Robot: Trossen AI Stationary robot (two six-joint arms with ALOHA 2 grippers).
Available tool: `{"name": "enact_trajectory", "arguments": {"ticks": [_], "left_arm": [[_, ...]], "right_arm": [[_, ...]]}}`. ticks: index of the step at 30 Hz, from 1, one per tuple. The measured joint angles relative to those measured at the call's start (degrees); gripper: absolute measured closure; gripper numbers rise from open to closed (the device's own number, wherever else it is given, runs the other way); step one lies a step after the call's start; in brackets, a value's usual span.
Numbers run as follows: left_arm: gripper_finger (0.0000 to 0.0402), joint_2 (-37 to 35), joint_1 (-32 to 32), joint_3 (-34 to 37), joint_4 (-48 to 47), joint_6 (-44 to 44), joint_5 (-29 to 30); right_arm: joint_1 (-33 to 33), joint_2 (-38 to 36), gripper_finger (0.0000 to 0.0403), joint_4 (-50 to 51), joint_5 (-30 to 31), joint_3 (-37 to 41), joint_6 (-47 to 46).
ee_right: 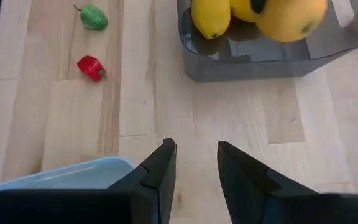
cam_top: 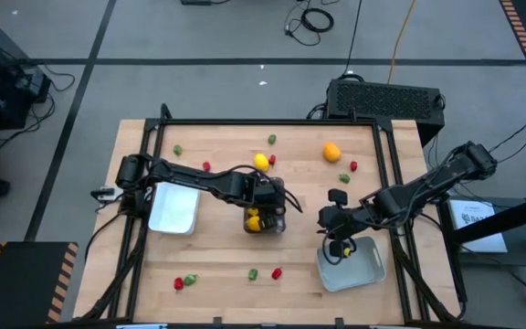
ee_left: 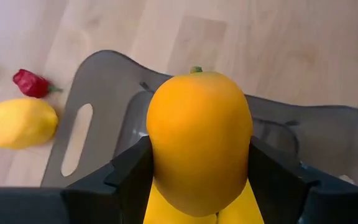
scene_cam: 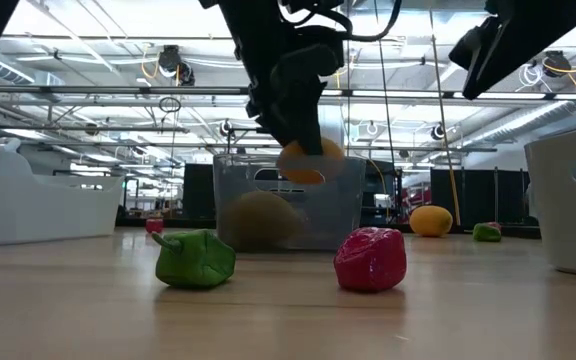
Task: Sort produce into baskets
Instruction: Put the lemon into the black bin
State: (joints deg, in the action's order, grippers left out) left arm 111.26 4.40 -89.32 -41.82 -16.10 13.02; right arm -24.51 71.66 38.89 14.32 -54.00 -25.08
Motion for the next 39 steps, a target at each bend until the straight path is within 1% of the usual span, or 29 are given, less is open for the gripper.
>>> {"name": "enact_trajectory", "arguments": {"ticks": [4,11,14,18,21,24,26,27,30,32,34,36,39], "left_arm": [[0.0160,0.0,-0.1,-0.1,-0.3,0.0,-1.8],[0.0091,0.0,-1.0,-0.1,-0.8,1.7,-1.9],[0.0077,0.0,-1.8,-1.1,-2.1,3.9,-1.9],[0.0078,0.0,-3.2,-5.8,-6.3,11.4,-2.3],[0.0086,0.0,-4.9,-10.7,-9.6,17.5,-2.0],[0.0096,-0.2,-7.7,-14.8,-10.9,21.0,-0.7],[0.0103,-0.2,-10.3,-15.7,-11.4,21.4,-0.5],[0.0106,-0.2,-11.9,-15.8,-11.7,21.3,-0.6],[0.0112,-0.1,-16.6,-15.8,-13.2,21.7,-2.8],[0.0115,-0.1,-19.4,-15.8,-14.9,24.5,-4.8],[0.0116,-0.1,-21.4,-15.8,-16.7,28.0,-7.1],[0.0117,-0.1,-22.9,-15.8,-18.7,33.4,-8.5],[0.0117,0.4,-24.9,-15.8,-19.8,43.8,-8.6]], "right_arm": [[0.0,0.0,0.0294,0.1,0.6,0.0,0.0],[0.0,0.0,0.0294,0.1,0.7,0.0,0.5],[0.0,0.0,0.0294,0.1,0.7,0.0,1.3],[0.0,0.0,0.0294,0.2,2.0,0.0,3.6],[0.0,0.0,0.0294,0.2,7.7,0.0,5.1],[0.1,0.0,0.0294,0.0,15.5,0.0,7.4],[0.2,0.0,0.0294,-0.6,19.3,0.0,8.8],[0.3,0.0,0.0294,-0.7,20.3,0.0,9.0],[0.3,0.0,0.0294,1.0,20.1,0.0,8.6],[0.0,0.0,0.0294,4.0,19.9,0.0,6.2],[-0.3,0.0,0.0294,7.4,20.0,0.0,3.4],[-0.4,0.0,0.0294,10.0,21.0,0.0,1.6],[-0.4,0.0,0.0294,11.5,27.1,0.0,1.0]]}}
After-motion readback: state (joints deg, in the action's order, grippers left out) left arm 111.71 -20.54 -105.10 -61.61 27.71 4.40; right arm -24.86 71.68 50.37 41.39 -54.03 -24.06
